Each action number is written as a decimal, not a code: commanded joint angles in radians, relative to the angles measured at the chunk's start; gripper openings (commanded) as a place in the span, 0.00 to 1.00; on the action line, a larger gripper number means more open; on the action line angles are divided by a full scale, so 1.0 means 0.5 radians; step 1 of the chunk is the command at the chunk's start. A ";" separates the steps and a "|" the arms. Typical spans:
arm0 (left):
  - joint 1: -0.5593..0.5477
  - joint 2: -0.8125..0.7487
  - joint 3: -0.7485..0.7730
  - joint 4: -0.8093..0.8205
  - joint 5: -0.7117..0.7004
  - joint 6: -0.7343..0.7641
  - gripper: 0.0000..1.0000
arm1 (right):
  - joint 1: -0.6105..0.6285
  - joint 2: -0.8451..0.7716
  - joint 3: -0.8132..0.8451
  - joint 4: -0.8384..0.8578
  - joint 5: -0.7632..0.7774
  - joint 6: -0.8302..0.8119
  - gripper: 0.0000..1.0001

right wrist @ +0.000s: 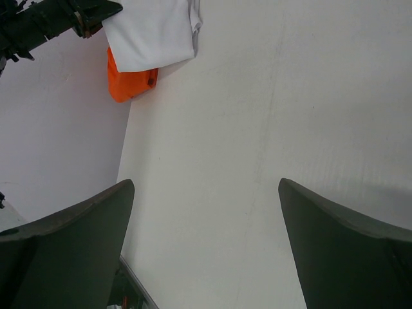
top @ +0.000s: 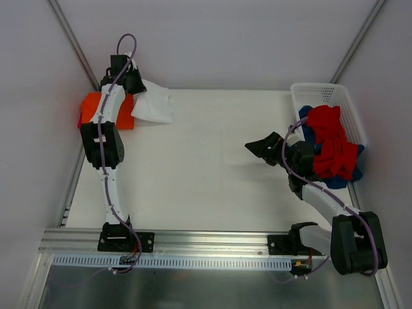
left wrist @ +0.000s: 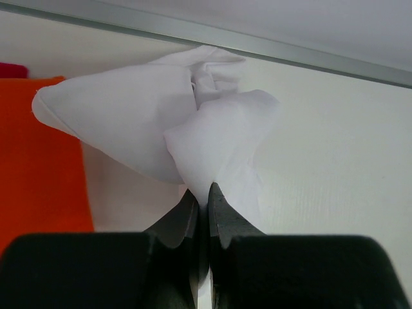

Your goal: Fold and stack the t-shirts

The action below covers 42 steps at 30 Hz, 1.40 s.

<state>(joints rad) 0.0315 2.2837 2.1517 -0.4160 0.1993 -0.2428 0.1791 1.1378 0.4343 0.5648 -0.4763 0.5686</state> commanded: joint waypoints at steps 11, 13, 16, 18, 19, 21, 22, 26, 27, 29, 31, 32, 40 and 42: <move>0.247 -0.318 0.041 -0.156 -0.355 0.283 0.00 | 0.010 0.071 -0.025 0.239 -0.075 0.053 1.00; 0.271 -0.364 0.022 -0.156 -0.386 0.302 0.00 | 0.010 0.096 -0.025 0.245 -0.087 0.056 0.99; 0.326 -0.422 -0.008 -0.156 -0.322 0.259 0.00 | 0.007 0.121 -0.028 0.254 -0.094 0.056 0.99; 0.363 -0.462 -0.027 -0.153 -0.346 0.237 0.00 | 0.010 0.127 -0.025 0.254 -0.103 0.059 1.00; 0.373 -0.475 -0.036 -0.153 -0.359 0.234 0.00 | 0.010 0.133 -0.025 0.257 -0.103 0.056 0.99; 0.391 -0.520 -0.069 -0.150 -0.386 0.225 0.00 | 0.010 0.142 -0.025 0.254 -0.109 0.056 0.99; 0.394 -0.530 -0.085 -0.153 -0.465 0.240 0.00 | 0.010 0.148 -0.025 0.257 -0.109 0.056 0.99; 0.388 -0.545 -0.122 -0.150 -0.558 0.256 0.00 | 0.013 0.163 -0.022 0.257 -0.124 0.059 1.00; 0.382 -0.548 -0.125 -0.150 -0.582 0.256 0.00 | 0.010 0.167 -0.019 0.257 -0.127 0.059 0.99; 0.367 -0.536 -0.119 -0.147 -0.711 0.277 0.00 | 0.010 0.176 -0.022 0.257 -0.133 0.062 0.99; 0.357 -0.515 -0.113 -0.144 -0.806 0.295 0.00 | 0.010 0.176 -0.025 0.257 -0.130 0.062 0.99; 0.354 -0.506 -0.113 -0.144 -0.864 0.295 0.00 | 0.013 0.176 -0.025 0.257 -0.130 0.062 0.99; 0.419 -0.318 -0.134 -0.144 -1.061 0.210 0.44 | 0.010 0.210 -0.025 0.257 -0.130 0.059 0.99; 0.455 -0.263 -0.122 -0.144 -1.104 0.185 0.74 | 0.010 0.219 -0.025 0.257 -0.127 0.056 0.99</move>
<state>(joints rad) 0.2260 2.1109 2.0941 -0.4995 -0.2722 -0.1226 0.1802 1.2411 0.4267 0.6182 -0.5179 0.5930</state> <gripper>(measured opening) 0.641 0.993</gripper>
